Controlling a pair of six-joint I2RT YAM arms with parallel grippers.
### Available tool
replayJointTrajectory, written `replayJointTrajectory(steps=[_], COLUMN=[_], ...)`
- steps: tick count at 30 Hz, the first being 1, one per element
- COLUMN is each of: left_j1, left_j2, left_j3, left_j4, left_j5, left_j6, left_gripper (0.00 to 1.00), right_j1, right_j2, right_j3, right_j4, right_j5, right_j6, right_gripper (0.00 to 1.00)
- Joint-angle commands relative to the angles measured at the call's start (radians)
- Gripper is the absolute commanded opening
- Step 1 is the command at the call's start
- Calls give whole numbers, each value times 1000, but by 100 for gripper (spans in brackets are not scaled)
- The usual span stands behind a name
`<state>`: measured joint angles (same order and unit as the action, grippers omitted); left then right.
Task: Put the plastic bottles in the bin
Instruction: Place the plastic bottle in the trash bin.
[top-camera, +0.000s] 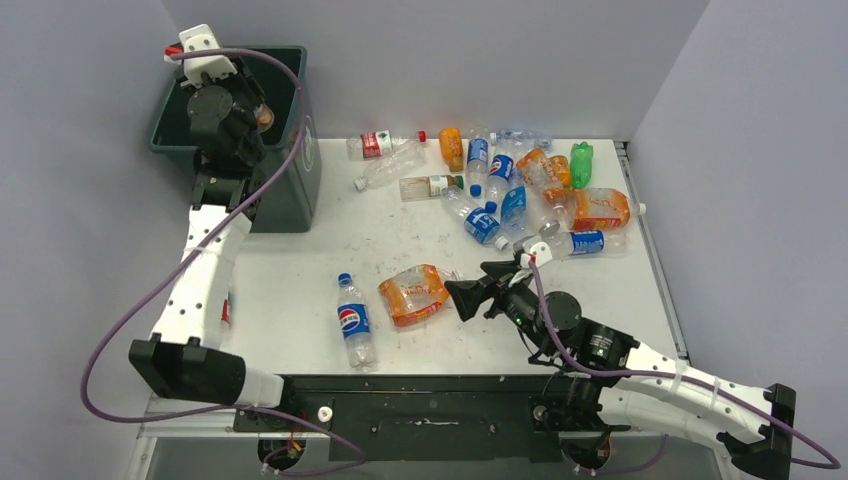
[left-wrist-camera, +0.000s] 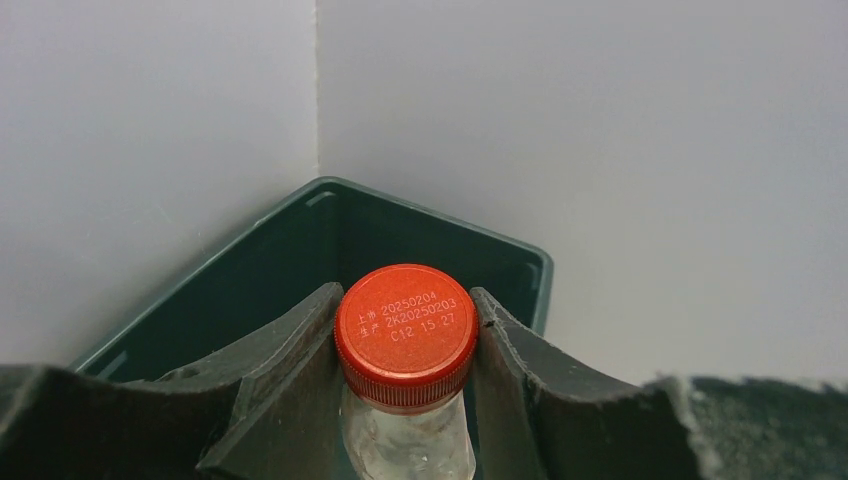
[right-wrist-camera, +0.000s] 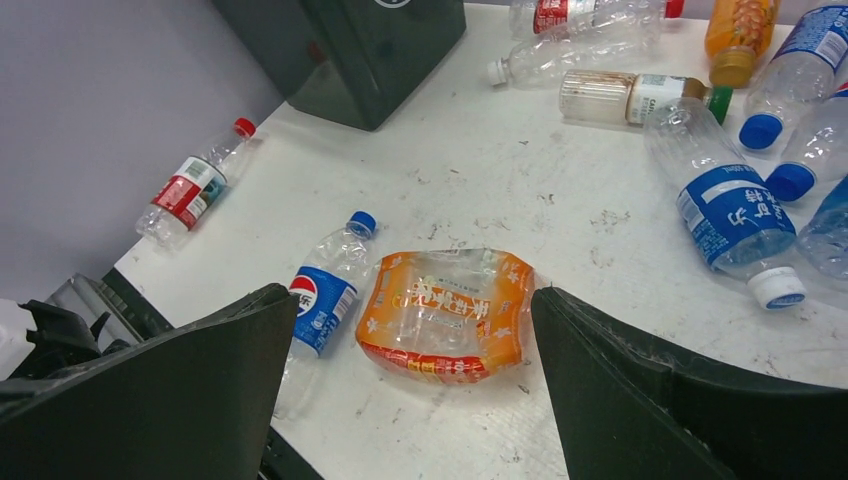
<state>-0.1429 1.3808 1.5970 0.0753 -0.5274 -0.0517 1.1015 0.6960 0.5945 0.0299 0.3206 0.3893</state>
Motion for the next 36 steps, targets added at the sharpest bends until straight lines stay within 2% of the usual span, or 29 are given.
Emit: replayJointTrajectory(steps=[1,3,4,5,7,10,12,17,22,24,26,30,32,34,36], left_j1=[48,58,58,59,57,40,16,-114,-294,-367,-428,-447,-448,-449,-448], left_j2=[73,120,139,153,161,143,105,-35,-139,-160,-189,-255,-290,-329,-378], left_j3=[89,122,137,147,150,169,176,150,84,50,-47,-279,-380,-474,-572], left_j4=[95,77,67,65,75,70,71,22,-232,-353,-434,-507,-517,-506,-442], left_j5=[28,45,47,48,55,60,59,99,161,183,243,444,515,563,541], left_j6=[-11,2,15,16,7,-9,-10,-50,-186,-212,-232,-259,-257,-257,-302], left_gripper=[0,0,3,16,55,78,98,96,96,96,96,96,96,96,96], right_j1=[6,5,5,4,3,3,3,1,-45,-131,-257,-506,-618,-680,-707], right_j2=[-50,-55,-55,-54,-47,-31,-21,16,94,120,139,145,128,111,116], right_j3=[-19,-24,-25,-25,-22,-5,7,31,93,94,74,-5,-63,-106,-138], right_j4=[-15,-20,-23,-24,-26,-27,-56,-83,-203,-216,-208,-144,-97,-43,30], right_j5=[48,65,72,82,102,136,161,272,455,409,287,95,79,98,147], right_j6=[7,6,4,2,-2,-3,1,32,131,161,202,317,381,432,479], right_gripper=[90,90,90,90,90,90,90,90,90,90,90,90,90,90,90])
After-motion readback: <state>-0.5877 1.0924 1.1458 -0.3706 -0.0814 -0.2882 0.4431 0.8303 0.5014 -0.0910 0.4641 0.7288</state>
